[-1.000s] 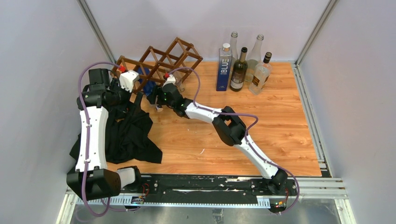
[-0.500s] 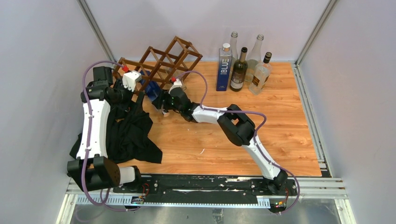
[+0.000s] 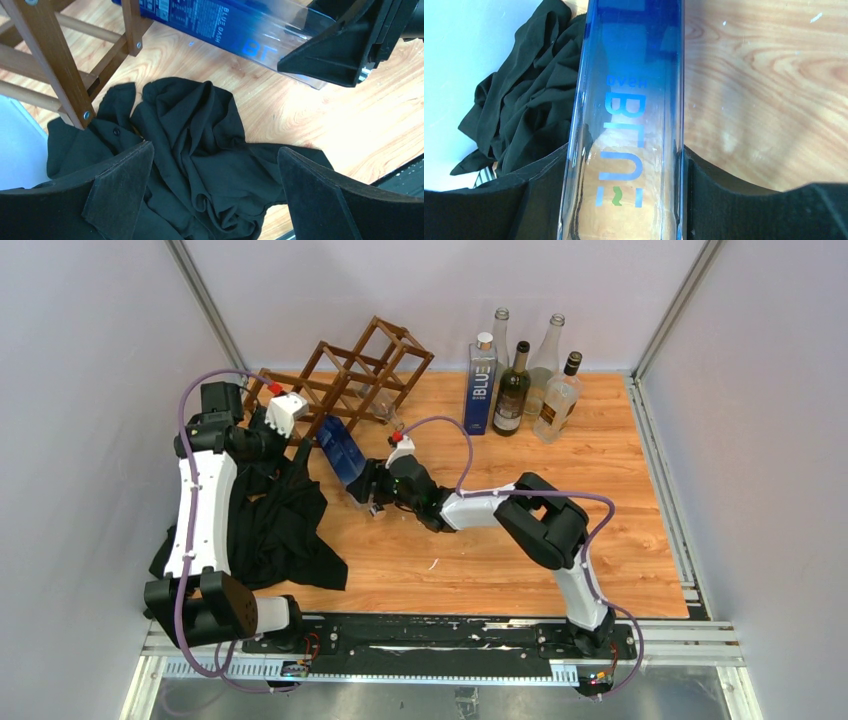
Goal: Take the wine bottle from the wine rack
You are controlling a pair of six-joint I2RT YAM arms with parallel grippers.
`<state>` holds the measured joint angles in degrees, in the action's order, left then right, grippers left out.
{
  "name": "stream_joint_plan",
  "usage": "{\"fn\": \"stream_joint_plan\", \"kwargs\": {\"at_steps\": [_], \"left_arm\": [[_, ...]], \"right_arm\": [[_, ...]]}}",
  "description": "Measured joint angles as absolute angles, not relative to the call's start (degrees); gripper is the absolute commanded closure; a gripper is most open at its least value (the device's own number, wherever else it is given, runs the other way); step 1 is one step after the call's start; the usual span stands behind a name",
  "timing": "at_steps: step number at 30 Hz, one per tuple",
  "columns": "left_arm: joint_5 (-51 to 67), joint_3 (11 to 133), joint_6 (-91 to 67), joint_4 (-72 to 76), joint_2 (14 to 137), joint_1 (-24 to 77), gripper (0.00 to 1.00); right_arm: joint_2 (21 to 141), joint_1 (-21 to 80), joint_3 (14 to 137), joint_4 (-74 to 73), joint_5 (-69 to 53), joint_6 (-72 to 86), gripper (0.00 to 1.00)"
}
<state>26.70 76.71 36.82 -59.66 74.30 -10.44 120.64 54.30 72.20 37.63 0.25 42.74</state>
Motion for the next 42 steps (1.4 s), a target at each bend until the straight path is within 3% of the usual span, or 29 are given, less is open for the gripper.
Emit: {"fn": "stream_joint_plan", "kwargs": {"at_steps": [22,36,42], "left_arm": [[37.23,72.16,55.96,-59.66,71.29,-9.47,0.00],[29.58,57.52,76.55,-59.40,63.31,6.48,0.00],[29.06,56.12,86.98,-58.72,58.48,11.00,0.00]], "right_arm": [[108.92,55.88,53.71,42.68,-8.49,47.05,1.00],[99.53,52.23,42.72,43.27,-18.52,54.02,1.00],[91.70,49.82,40.86,35.59,-23.27,55.55,1.00]]}}
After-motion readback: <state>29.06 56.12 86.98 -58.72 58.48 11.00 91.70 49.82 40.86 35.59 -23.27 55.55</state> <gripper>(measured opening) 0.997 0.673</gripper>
